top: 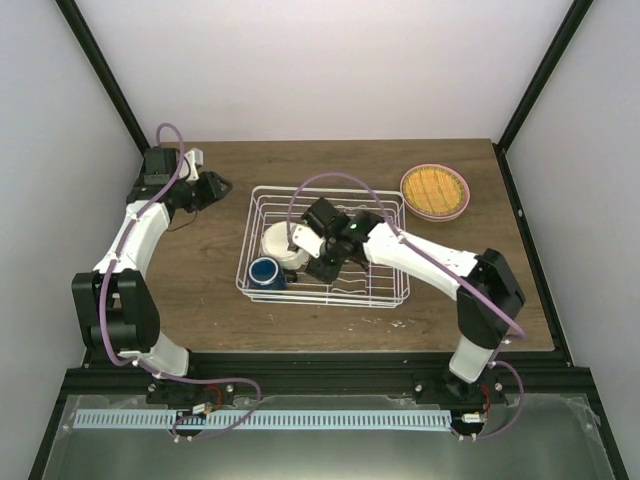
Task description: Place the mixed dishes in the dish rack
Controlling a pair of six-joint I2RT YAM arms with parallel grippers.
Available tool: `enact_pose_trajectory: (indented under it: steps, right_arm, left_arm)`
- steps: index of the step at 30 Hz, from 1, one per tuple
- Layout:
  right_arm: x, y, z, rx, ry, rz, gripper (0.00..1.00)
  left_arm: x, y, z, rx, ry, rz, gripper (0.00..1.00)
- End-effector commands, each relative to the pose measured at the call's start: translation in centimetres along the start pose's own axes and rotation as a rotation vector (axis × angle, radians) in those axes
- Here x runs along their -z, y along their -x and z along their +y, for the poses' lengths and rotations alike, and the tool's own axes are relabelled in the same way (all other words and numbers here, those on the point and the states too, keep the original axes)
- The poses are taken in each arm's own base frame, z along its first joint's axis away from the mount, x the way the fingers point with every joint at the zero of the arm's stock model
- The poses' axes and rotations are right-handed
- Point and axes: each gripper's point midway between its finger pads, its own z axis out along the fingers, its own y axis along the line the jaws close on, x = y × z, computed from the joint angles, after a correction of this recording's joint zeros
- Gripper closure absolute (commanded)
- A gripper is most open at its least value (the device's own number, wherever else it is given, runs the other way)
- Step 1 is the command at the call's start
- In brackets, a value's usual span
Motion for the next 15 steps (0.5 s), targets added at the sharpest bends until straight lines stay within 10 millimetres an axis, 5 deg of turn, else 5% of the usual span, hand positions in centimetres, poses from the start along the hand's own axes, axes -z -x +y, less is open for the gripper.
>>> enact_pose_trajectory:
  steps: [1,7,15]
  right_arm:
    - [3.9,0.9,-3.6,-0.131,-0.050,-0.118,0.29]
    - [7.8,0.8,-10.6,-0.338,-0.119,-0.263,0.19]
    - [7.5,-5.4,-23.3,-0.778,-0.215,-0.248,0.18]
  left_arm:
    - [0.1,1.2,-0.4,-0.011,-0.016,-0.021,0.59]
    - [0.0,1.5,-0.4,-0.012,-0.014,-0.023,0.59]
    - [-0.2,1.8,-0.1,-0.020,0.014,-0.019,0.59]
